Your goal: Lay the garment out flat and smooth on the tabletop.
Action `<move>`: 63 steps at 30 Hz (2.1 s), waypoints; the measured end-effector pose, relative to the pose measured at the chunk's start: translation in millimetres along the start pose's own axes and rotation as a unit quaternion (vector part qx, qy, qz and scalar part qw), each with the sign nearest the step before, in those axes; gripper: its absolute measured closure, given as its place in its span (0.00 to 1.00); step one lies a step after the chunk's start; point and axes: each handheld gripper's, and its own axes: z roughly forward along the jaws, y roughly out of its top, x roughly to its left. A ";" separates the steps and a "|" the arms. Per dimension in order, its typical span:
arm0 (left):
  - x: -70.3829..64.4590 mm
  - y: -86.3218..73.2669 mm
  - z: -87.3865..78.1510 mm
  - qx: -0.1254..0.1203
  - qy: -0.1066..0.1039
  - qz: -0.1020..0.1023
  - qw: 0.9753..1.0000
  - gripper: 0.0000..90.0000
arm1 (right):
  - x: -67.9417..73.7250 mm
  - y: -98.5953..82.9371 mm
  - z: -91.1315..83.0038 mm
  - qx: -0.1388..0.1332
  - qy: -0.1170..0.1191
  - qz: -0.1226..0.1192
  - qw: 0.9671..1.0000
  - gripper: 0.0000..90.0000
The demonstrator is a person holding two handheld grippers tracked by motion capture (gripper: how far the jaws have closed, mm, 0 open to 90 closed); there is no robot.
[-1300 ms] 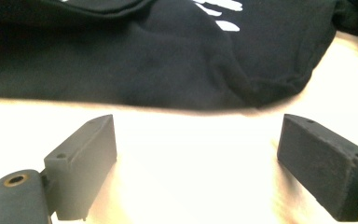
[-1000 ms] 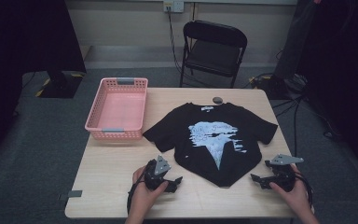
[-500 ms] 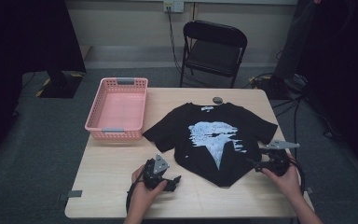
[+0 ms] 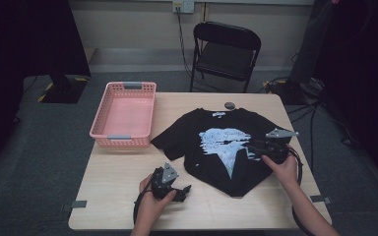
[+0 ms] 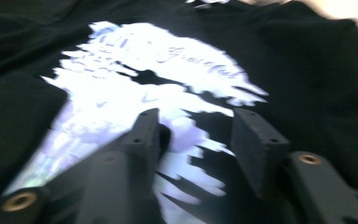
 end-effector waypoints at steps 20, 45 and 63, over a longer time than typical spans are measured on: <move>0.0 0.0 0.0 0.000 0.000 0.000 1.000 0.12 | 17.6 -3.2 17.9 0.054 0.035 0.000 0.998 0.95; 0.0 0.0 0.0 0.000 0.000 0.000 1.000 0.12 | 28.3 -37.0 -61.2 0.015 0.050 -0.021 0.998 0.96; 0.0 0.0 0.0 0.000 0.000 0.000 1.000 0.12 | 26.4 -90.9 -100.2 0.013 0.056 0.011 0.998 0.95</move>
